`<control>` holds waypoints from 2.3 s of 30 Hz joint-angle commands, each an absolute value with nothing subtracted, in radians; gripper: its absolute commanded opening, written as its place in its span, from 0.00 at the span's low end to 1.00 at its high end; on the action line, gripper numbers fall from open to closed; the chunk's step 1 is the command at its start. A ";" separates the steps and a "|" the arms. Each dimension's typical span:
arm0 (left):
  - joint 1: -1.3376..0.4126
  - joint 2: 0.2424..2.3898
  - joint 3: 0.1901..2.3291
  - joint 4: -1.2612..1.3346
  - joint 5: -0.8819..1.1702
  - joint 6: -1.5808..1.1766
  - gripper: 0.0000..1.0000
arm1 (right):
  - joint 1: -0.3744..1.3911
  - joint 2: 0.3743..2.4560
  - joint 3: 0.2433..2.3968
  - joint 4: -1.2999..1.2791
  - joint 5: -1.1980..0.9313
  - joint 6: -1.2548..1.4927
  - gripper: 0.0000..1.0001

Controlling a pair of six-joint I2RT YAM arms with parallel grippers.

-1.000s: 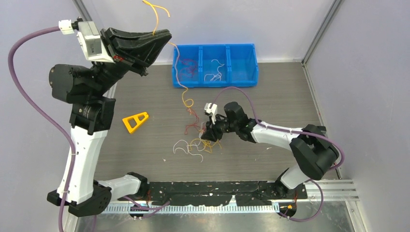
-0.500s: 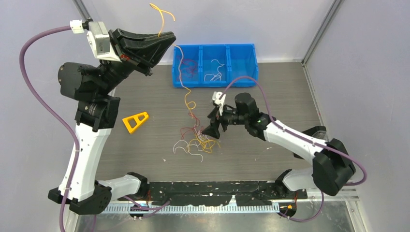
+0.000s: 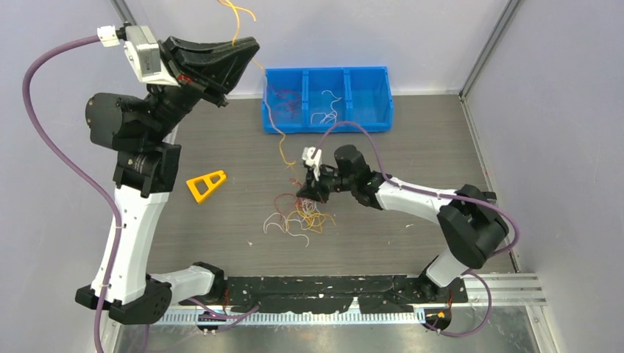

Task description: Untangle the cables

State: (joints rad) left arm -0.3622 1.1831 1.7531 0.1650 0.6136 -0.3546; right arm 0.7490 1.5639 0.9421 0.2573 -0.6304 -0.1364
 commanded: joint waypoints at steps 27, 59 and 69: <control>-0.336 1.102 1.473 0.243 0.645 -0.442 0.00 | 0.655 1.280 1.361 -0.096 -0.643 -0.076 0.99; -0.223 1.136 1.303 -0.147 0.266 -0.643 0.00 | 0.628 1.434 1.516 0.144 -0.571 0.239 0.05; -0.325 1.346 1.172 -0.008 0.916 -0.892 0.01 | 0.598 1.449 1.555 0.195 -0.538 0.239 0.05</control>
